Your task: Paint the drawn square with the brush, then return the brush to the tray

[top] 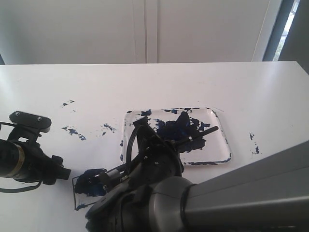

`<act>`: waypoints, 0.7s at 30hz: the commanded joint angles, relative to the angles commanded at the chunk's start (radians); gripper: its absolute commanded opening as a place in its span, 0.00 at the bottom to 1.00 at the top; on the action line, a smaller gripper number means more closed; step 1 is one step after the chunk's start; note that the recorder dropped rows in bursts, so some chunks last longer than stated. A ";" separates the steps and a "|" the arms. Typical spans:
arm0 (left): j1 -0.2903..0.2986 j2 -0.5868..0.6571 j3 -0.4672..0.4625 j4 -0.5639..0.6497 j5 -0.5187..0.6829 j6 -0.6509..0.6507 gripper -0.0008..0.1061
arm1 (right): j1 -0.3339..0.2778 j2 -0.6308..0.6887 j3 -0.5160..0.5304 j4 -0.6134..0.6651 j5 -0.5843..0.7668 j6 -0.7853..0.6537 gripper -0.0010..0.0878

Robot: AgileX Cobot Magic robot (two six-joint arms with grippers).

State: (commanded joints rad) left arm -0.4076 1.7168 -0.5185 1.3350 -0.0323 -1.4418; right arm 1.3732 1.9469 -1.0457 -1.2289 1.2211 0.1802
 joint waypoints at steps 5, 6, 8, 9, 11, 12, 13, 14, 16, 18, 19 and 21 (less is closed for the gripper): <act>0.000 0.000 0.000 0.000 0.000 0.000 0.71 | 0.000 0.000 0.000 0.008 0.000 0.003 0.01; 0.000 0.000 0.000 0.000 0.000 0.000 0.71 | 0.000 0.000 0.000 0.008 0.000 0.007 0.01; 0.000 0.000 0.000 0.000 0.000 0.000 0.71 | 0.000 0.000 0.000 0.017 0.000 0.007 0.01; 0.000 0.000 0.000 0.000 0.000 0.000 0.71 | 0.000 0.000 0.000 0.022 0.000 0.007 0.01; 0.000 0.000 0.000 0.000 0.002 0.000 0.71 | 0.000 0.000 0.000 0.028 0.000 0.007 0.01; 0.000 0.000 0.000 0.000 0.004 0.000 0.71 | 0.000 0.000 0.000 0.028 0.000 0.007 0.01; 0.000 0.000 0.000 0.000 0.004 0.000 0.71 | 0.000 0.000 0.000 0.026 0.000 0.007 0.01; 0.000 0.000 0.000 0.000 0.004 0.000 0.71 | 0.000 0.000 0.000 0.023 0.000 0.007 0.01; 0.000 0.000 0.000 0.000 0.004 0.000 0.71 | 0.000 0.000 0.000 0.022 0.000 0.007 0.01; 0.000 0.000 0.000 0.000 0.004 0.000 0.71 | 0.000 0.000 0.000 0.022 0.000 0.007 0.01; 0.000 0.000 0.000 0.000 0.004 0.000 0.71 | 0.000 0.000 0.000 0.022 0.000 0.007 0.01; 0.000 0.000 0.000 0.000 0.004 0.000 0.71 | 0.000 0.000 0.000 0.022 0.000 0.007 0.01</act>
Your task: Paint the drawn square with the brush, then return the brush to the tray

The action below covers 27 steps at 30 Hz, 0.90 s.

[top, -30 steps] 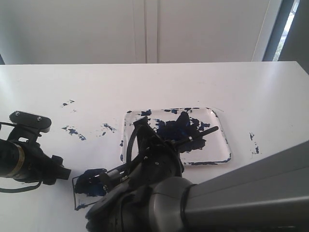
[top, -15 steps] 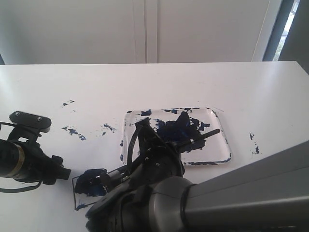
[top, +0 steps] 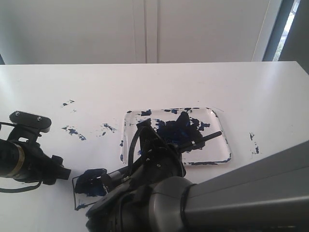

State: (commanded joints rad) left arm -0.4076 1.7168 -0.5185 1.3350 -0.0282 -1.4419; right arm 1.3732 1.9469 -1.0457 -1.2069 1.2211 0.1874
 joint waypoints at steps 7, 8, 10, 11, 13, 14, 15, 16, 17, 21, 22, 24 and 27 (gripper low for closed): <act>0.000 0.000 0.000 0.000 -0.002 0.000 0.71 | 0.000 0.000 0.000 0.000 0.000 0.000 0.01; 0.000 0.000 0.000 0.000 -0.004 0.000 0.71 | 0.000 0.000 0.000 0.002 0.000 0.000 0.01; 0.000 0.000 0.000 0.000 -0.004 0.000 0.71 | 0.000 0.000 0.000 0.002 0.000 0.000 0.01; 0.000 0.000 0.000 0.000 -0.004 0.000 0.71 | 0.000 0.000 0.000 0.002 0.000 -0.002 0.01; 0.000 0.000 0.000 0.000 -0.004 0.000 0.71 | 0.002 0.000 0.000 0.002 0.000 -0.008 0.01; 0.000 0.000 0.000 0.000 -0.004 0.000 0.71 | 0.002 0.000 0.000 0.002 0.000 -0.008 0.01; 0.000 0.000 0.000 0.000 -0.004 0.000 0.71 | 0.002 0.000 0.000 0.002 0.000 -0.008 0.01; 0.000 0.000 0.000 0.000 -0.004 0.000 0.71 | 0.002 0.000 0.000 0.002 0.000 -0.011 0.01; 0.000 0.000 0.000 0.000 -0.004 0.000 0.71 | 0.002 0.000 0.000 0.002 0.000 -0.013 0.01; 0.000 0.000 0.000 0.000 -0.004 0.000 0.71 | 0.004 0.000 0.000 0.004 0.000 -0.033 0.01; 0.000 0.000 0.000 0.000 -0.004 0.000 0.71 | 0.004 0.000 0.000 0.008 0.000 -0.035 0.01; 0.000 0.000 0.000 0.000 -0.004 0.000 0.71 | 0.004 0.000 0.000 0.034 0.000 -0.063 0.01; 0.000 0.000 0.000 0.000 -0.004 0.000 0.71 | 0.031 0.000 0.000 0.070 0.000 -0.087 0.01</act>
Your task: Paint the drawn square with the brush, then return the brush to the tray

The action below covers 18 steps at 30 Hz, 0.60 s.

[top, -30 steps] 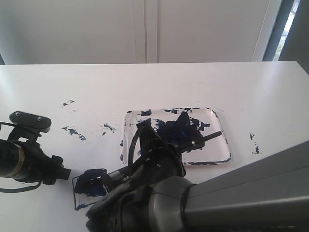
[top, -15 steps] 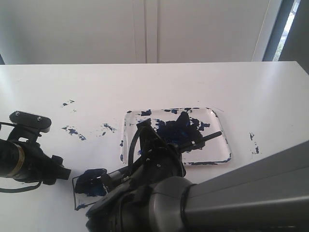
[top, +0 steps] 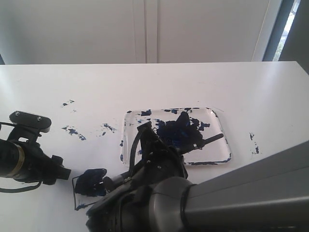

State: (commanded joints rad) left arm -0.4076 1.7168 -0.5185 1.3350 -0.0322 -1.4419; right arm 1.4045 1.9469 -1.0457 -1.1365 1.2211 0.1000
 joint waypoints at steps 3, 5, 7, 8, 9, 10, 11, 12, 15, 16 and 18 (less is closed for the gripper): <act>0.000 0.000 0.000 0.000 0.000 0.000 0.71 | 0.037 0.000 0.000 0.007 0.000 -0.001 0.01; 0.000 0.000 0.000 0.000 0.000 0.000 0.71 | 0.054 0.000 0.000 0.014 0.000 -0.010 0.01; 0.000 0.000 0.000 0.000 0.000 0.000 0.71 | 0.062 0.000 0.000 0.017 0.000 -0.010 0.01; 0.000 0.000 0.000 0.000 0.000 0.000 0.71 | 0.067 0.000 0.000 0.017 0.000 -0.010 0.01; 0.000 0.000 0.000 0.000 0.000 0.000 0.71 | 0.072 0.000 0.000 0.019 0.000 -0.010 0.01; 0.000 0.000 0.000 0.000 0.000 0.000 0.71 | 0.075 -0.002 0.000 0.019 0.000 -0.010 0.01; 0.000 0.000 0.000 0.000 0.000 0.000 0.71 | 0.082 -0.002 0.000 0.019 0.000 -0.010 0.01; 0.000 0.000 0.000 0.000 0.000 0.000 0.71 | 0.086 -0.004 0.000 0.019 0.000 -0.010 0.01; 0.000 0.000 0.000 0.000 0.000 0.000 0.71 | 0.104 -0.010 0.000 0.022 0.000 -0.010 0.01; 0.000 0.000 0.000 0.000 0.000 0.000 0.71 | 0.109 -0.013 0.000 0.023 0.000 -0.010 0.01; 0.000 0.000 0.000 0.000 0.000 0.000 0.71 | 0.119 -0.020 0.000 0.033 0.000 -0.010 0.01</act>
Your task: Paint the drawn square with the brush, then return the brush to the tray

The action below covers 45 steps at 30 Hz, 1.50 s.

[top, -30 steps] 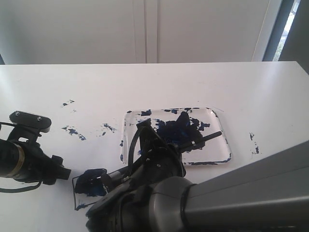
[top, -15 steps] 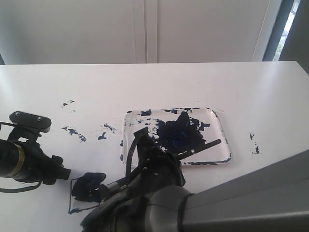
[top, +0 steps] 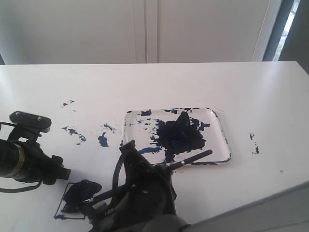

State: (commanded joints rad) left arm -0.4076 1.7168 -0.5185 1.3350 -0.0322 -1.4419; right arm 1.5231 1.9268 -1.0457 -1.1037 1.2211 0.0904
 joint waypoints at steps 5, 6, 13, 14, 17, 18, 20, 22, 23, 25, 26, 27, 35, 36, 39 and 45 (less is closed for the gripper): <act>0.000 0.000 0.000 0.000 0.000 0.000 0.71 | 0.011 -0.014 0.000 0.012 0.000 0.000 0.01; 0.000 0.000 0.000 0.000 0.000 0.000 0.71 | 0.011 -0.016 0.000 0.012 0.000 0.000 0.01; 0.000 0.000 0.000 0.000 0.000 0.000 0.71 | 0.011 -0.018 0.000 -0.081 0.000 0.002 0.01; 0.000 0.000 0.000 0.000 0.000 0.000 0.71 | 0.009 -0.018 0.000 -0.095 0.000 0.002 0.01; 0.000 0.000 0.000 0.000 0.000 0.000 0.71 | -0.011 -0.016 0.000 -0.107 0.000 0.002 0.01; 0.000 0.000 0.000 0.000 0.000 0.000 0.71 | -0.022 -0.014 0.000 -0.107 0.000 0.004 0.01; 0.000 0.000 0.000 0.000 0.000 0.000 0.71 | -0.049 -0.012 0.000 -0.115 0.000 0.009 0.01; 0.000 0.000 0.000 0.000 0.000 0.000 0.71 | -0.072 -0.009 0.000 -0.128 0.000 0.019 0.01; 0.000 0.000 0.000 0.000 0.000 0.000 0.71 | -0.084 -0.005 0.000 -0.136 0.000 0.023 0.01; 0.000 0.000 0.000 0.000 0.000 0.000 0.71 | -0.101 0.001 0.000 -0.148 0.000 0.030 0.01; 0.000 0.000 0.000 0.000 0.000 0.000 0.71 | -0.107 0.006 0.000 -0.150 0.000 0.035 0.01; 0.000 0.000 0.000 0.000 0.000 0.000 0.71 | -0.109 0.009 0.000 -0.152 0.000 0.045 0.01; 0.000 0.000 0.000 0.000 0.000 0.000 0.71 | -0.108 0.009 0.000 -0.152 0.000 0.060 0.01; 0.000 0.000 0.000 0.000 0.000 0.000 0.71 | -0.108 0.009 0.000 -0.151 0.000 0.068 0.01; 0.000 0.000 0.000 0.000 0.000 0.000 0.71 | -0.108 0.009 0.000 -0.137 0.000 0.067 0.01; 0.000 0.000 0.000 0.000 0.000 0.000 0.71 | -0.072 0.009 0.000 -0.129 0.000 0.067 0.01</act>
State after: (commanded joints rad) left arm -0.4076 1.7168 -0.5185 1.3350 -0.0322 -1.4419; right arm 1.4507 1.9360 -1.0457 -1.2325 1.2211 0.1571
